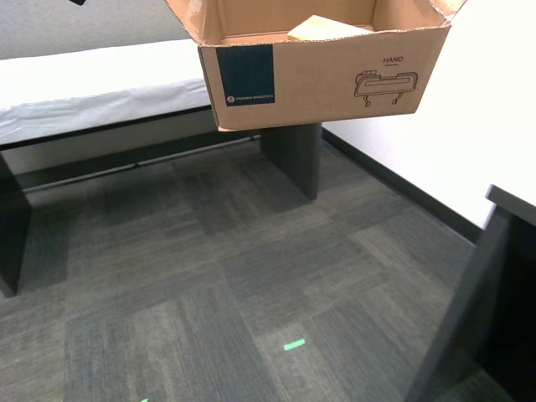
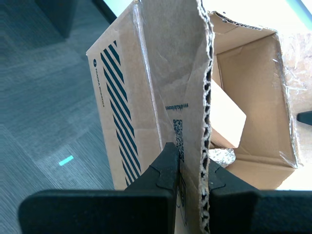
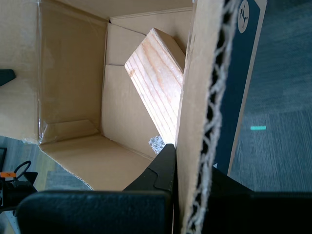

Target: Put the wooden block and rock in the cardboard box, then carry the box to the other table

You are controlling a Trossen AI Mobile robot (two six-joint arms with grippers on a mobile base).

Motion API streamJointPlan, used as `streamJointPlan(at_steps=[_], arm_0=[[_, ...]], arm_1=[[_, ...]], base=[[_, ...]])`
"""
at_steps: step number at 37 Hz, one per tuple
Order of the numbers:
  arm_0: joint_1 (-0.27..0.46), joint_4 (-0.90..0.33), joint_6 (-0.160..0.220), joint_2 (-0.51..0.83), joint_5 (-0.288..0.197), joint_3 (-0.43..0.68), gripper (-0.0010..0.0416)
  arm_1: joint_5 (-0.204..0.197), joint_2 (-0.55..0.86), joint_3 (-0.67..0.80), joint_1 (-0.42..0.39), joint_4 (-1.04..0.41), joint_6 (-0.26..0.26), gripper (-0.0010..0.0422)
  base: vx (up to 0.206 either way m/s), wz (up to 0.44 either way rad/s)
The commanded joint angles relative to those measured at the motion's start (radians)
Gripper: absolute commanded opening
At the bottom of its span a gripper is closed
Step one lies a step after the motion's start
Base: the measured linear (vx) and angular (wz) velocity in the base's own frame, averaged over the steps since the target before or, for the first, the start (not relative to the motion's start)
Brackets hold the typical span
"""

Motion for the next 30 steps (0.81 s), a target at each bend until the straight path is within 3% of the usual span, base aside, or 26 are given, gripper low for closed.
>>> streamJointPlan(at_steps=[1, 19, 30], arm_0=[[0.002, 0.006, 0.002, -0.001, -0.018, 0.002, -0.0001], [0.002, 0.006, 0.016, -0.001, -0.018, 0.002, -0.0001], [0.003, 0.006, 0.034, -0.001, -0.018, 0.002, 0.0]], arm_1=[[0.01, -0.001, 0.002, -0.001, 0.008, 0.016, 0.0], [0.015, -0.001, 0.002, -0.001, -0.023, 0.026, 0.0], [0.015, -0.001, 0.002, -0.001, -0.023, 0.026, 0.0]], base=[[0.141, 0.307], [0.141, 0.266], [0.136, 0.147]])
